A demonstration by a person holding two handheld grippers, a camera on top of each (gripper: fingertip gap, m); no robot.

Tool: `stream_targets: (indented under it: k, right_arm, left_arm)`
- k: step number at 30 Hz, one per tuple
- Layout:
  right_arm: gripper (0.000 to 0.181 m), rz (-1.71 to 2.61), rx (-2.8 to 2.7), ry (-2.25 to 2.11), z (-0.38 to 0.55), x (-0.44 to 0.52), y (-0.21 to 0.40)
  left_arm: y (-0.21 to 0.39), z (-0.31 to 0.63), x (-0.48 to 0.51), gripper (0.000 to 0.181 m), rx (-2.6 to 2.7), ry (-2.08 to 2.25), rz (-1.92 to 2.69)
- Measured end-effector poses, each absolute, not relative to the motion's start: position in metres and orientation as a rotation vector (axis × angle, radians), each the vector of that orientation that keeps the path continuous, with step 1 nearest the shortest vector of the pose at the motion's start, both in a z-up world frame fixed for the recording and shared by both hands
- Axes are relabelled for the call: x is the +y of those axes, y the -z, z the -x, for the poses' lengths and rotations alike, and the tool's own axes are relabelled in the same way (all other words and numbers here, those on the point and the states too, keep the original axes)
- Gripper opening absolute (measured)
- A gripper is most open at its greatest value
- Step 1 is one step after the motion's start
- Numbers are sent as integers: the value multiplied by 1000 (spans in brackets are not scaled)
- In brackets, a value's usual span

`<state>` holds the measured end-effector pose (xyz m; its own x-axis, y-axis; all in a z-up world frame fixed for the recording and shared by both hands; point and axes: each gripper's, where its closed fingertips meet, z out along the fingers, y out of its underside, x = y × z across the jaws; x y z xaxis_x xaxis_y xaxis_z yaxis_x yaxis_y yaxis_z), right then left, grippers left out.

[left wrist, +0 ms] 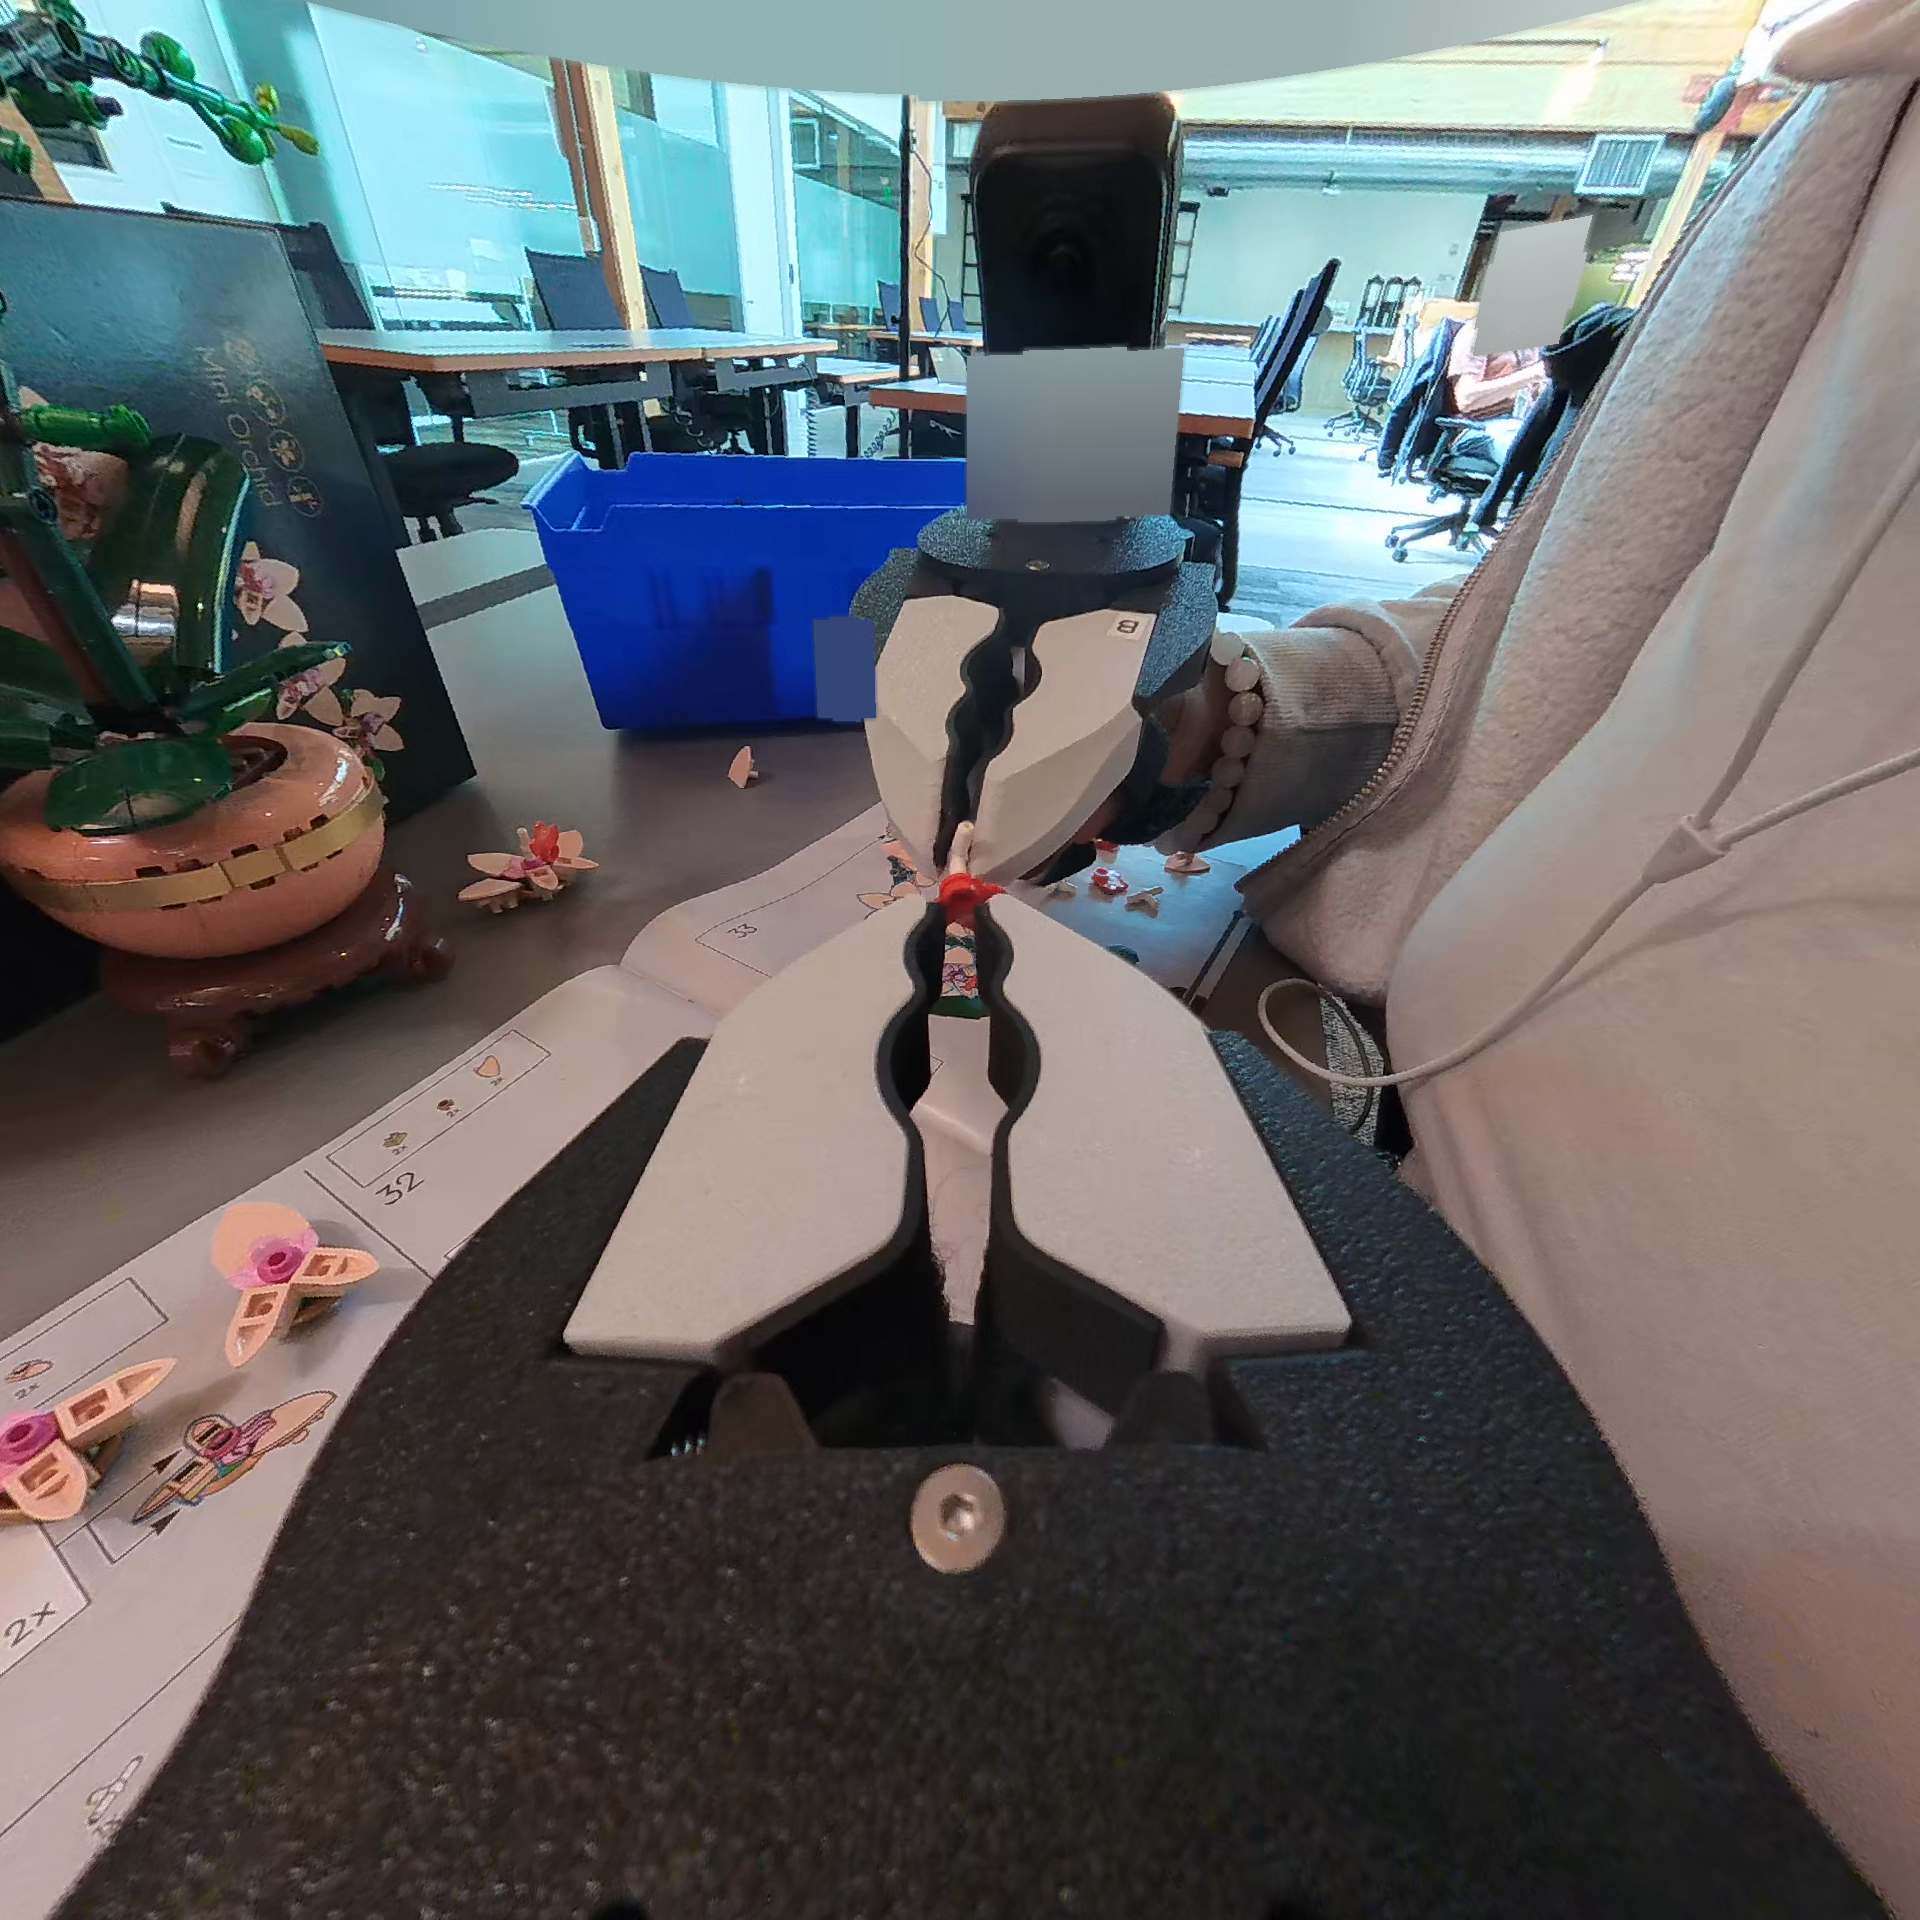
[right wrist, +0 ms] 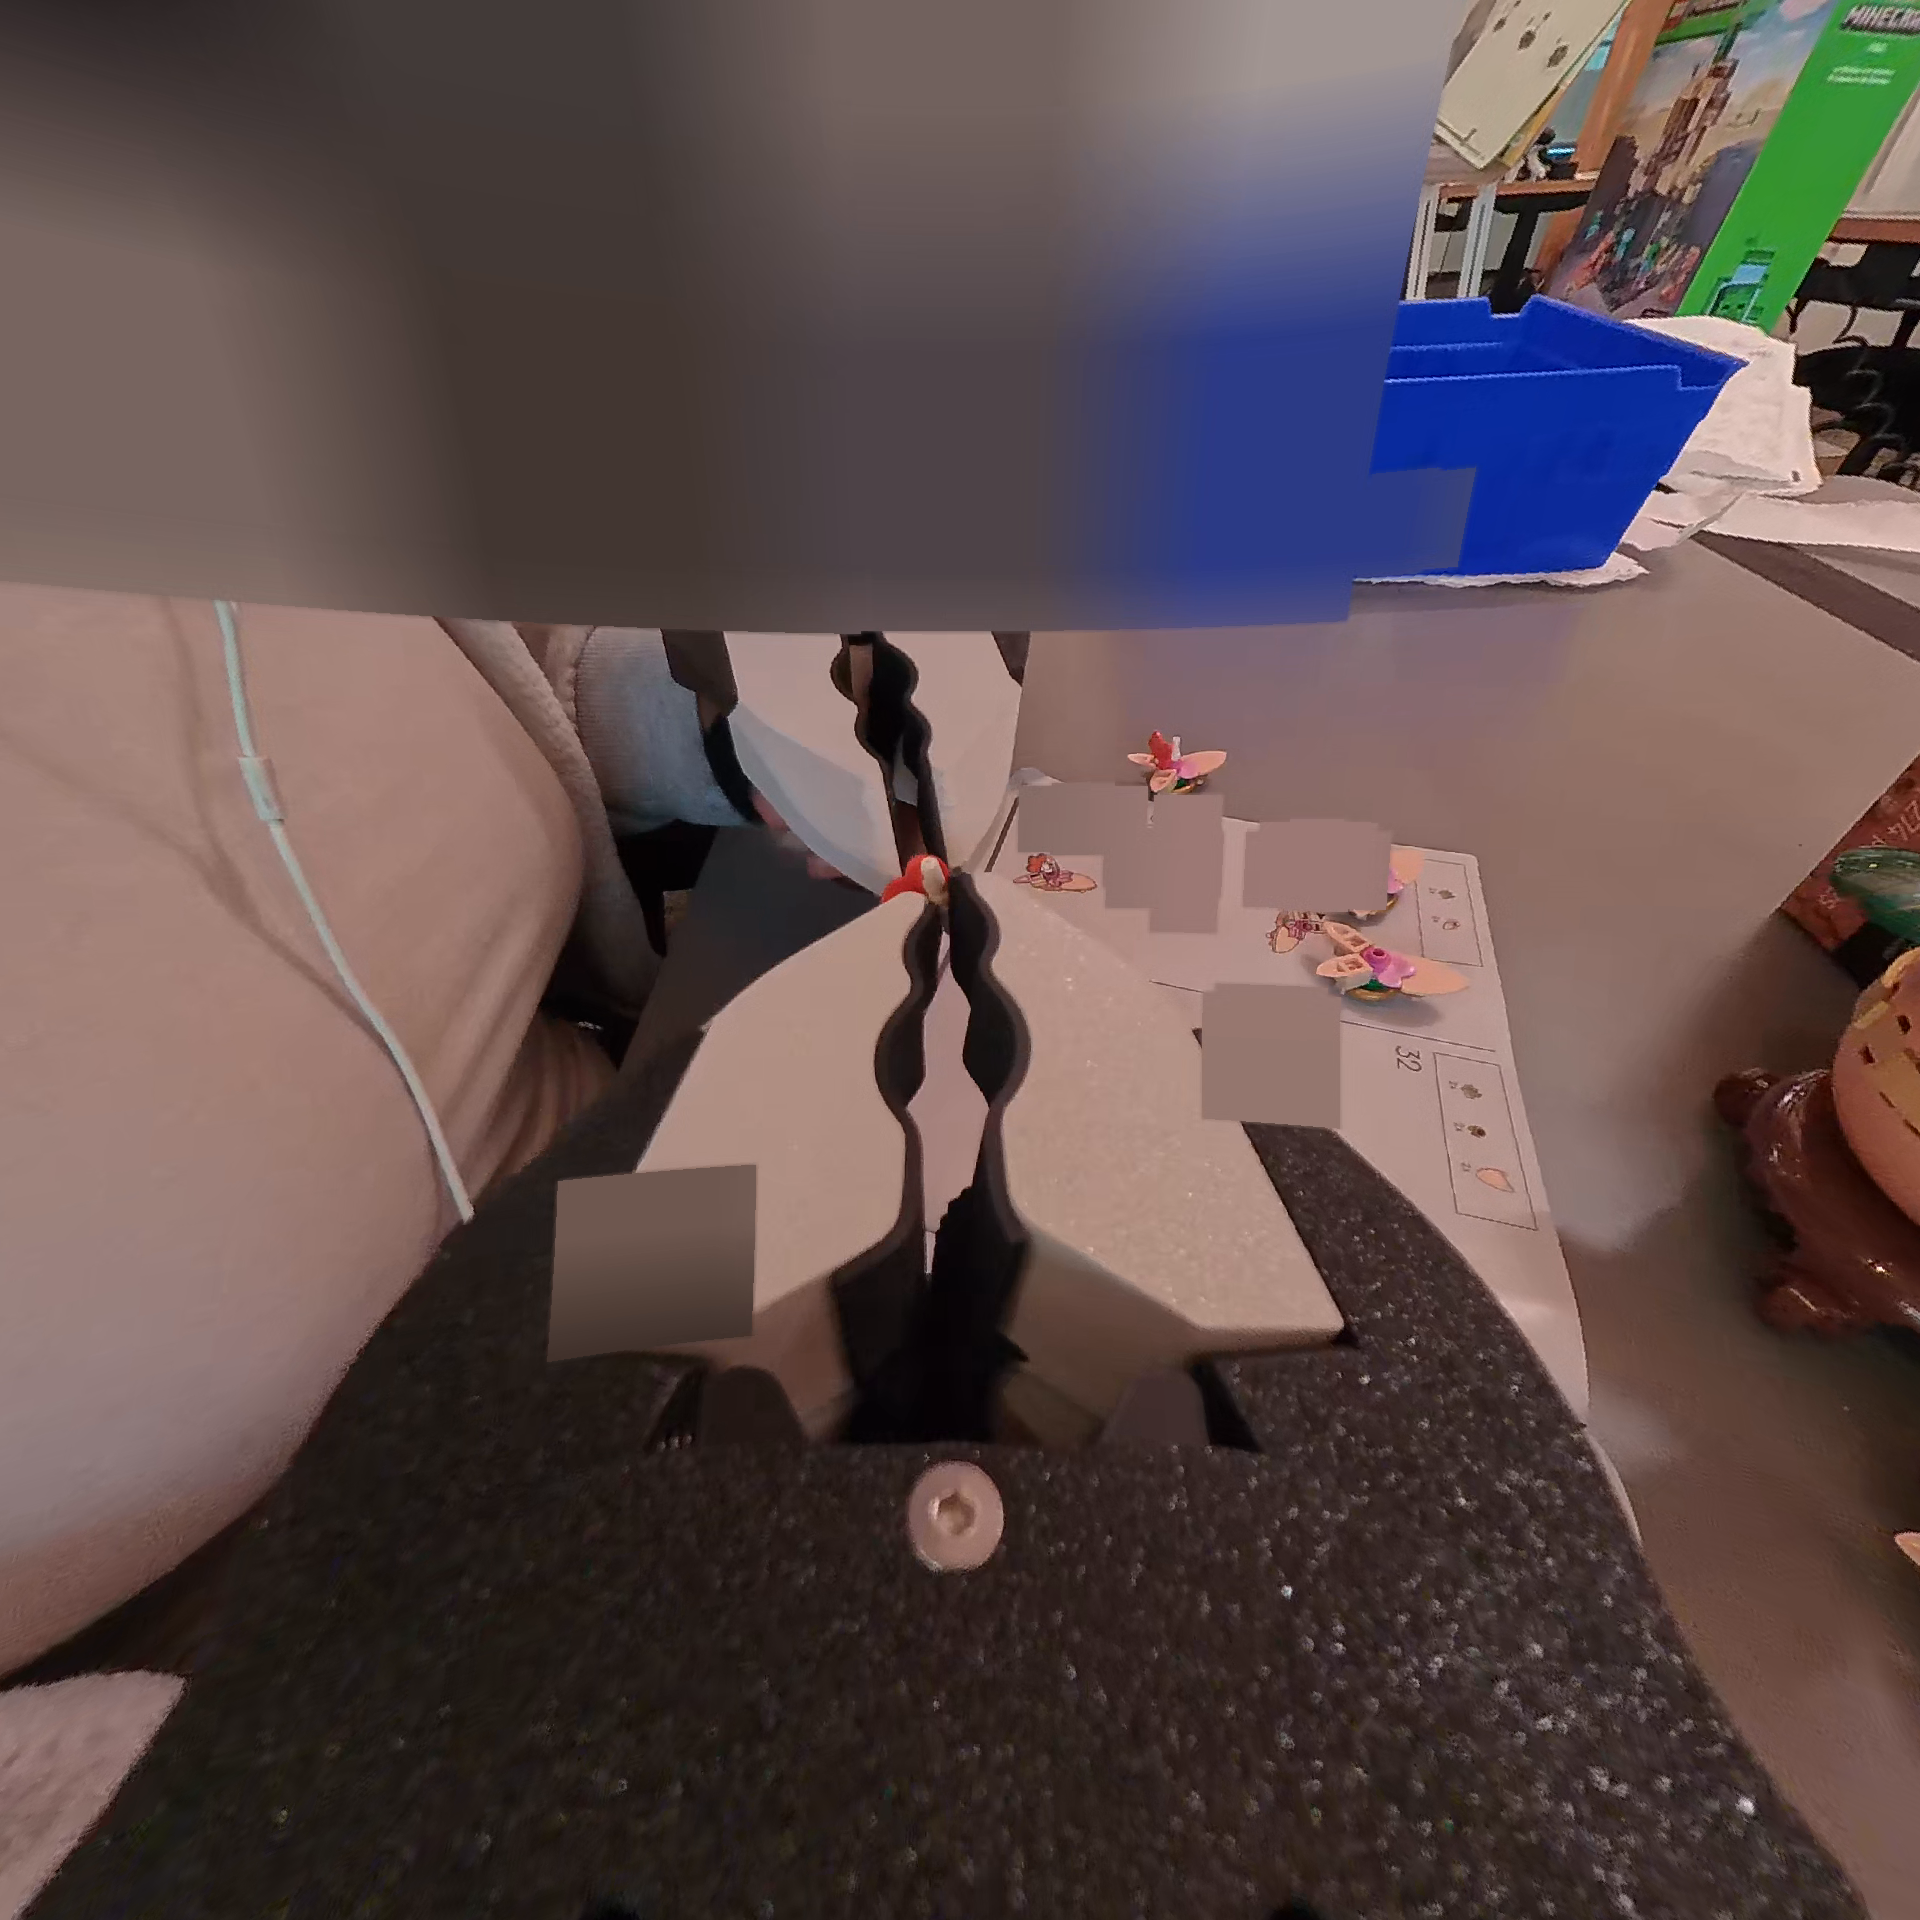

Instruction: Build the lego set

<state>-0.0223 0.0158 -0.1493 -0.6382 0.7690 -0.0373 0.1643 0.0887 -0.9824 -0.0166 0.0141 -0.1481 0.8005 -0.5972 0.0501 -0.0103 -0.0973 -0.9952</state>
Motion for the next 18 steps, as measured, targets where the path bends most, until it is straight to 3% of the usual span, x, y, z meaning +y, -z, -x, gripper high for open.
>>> stream_targets:
  k: [18]
  right_arm:
    - [2,916,-2012,-1480,18,8,164]
  left_arm:
    - [160,13,7,0,549,591,1649]
